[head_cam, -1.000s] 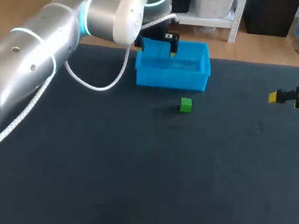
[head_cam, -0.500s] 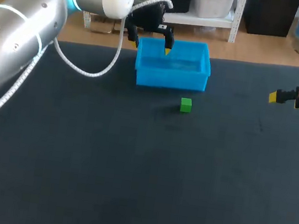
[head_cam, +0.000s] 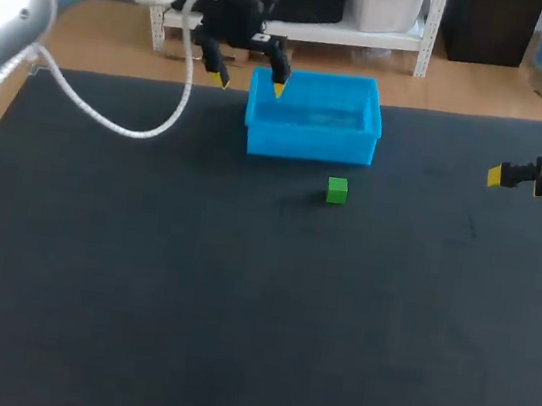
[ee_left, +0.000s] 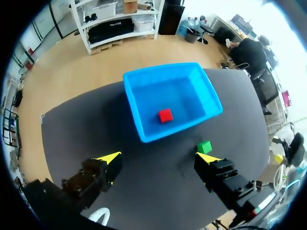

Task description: Use the left arm to pick the red cube and place it into the blue plastic box first, then use the right arm to grasp the green cube and put it into the same blue plastic box after the first action is fully finished.

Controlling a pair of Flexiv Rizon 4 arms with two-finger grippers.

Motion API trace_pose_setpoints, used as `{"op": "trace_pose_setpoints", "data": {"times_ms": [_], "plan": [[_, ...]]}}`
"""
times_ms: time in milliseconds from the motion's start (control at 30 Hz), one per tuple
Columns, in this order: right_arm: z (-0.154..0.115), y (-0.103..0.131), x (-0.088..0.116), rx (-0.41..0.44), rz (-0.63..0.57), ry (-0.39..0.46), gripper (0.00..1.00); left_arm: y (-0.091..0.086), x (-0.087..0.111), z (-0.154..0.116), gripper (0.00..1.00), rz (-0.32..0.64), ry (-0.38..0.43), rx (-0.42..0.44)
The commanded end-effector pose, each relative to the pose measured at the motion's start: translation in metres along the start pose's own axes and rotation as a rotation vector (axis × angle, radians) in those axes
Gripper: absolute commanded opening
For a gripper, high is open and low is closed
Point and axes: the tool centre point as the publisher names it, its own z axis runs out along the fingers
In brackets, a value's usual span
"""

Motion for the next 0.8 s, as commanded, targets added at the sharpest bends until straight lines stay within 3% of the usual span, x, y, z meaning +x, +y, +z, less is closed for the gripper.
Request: {"op": "trace_pose_setpoints", "data": {"times_ms": [33,467,800], "plan": [[0.0,0.0,0.0,0.0,-0.001,0.001,1.0,0.007,0.068,-0.013,1.0,0.005,-0.349,0.039],[0.0,0.0,0.0,0.0,-0.001,0.001,1.0,0.01,0.135,-0.037,1.0,0.022,-0.516,0.101],[0.0,0.0,0.0,0.0,-0.001,0.001,1.0,0.023,0.164,-0.038,1.0,-0.006,-0.621,0.152]]}}
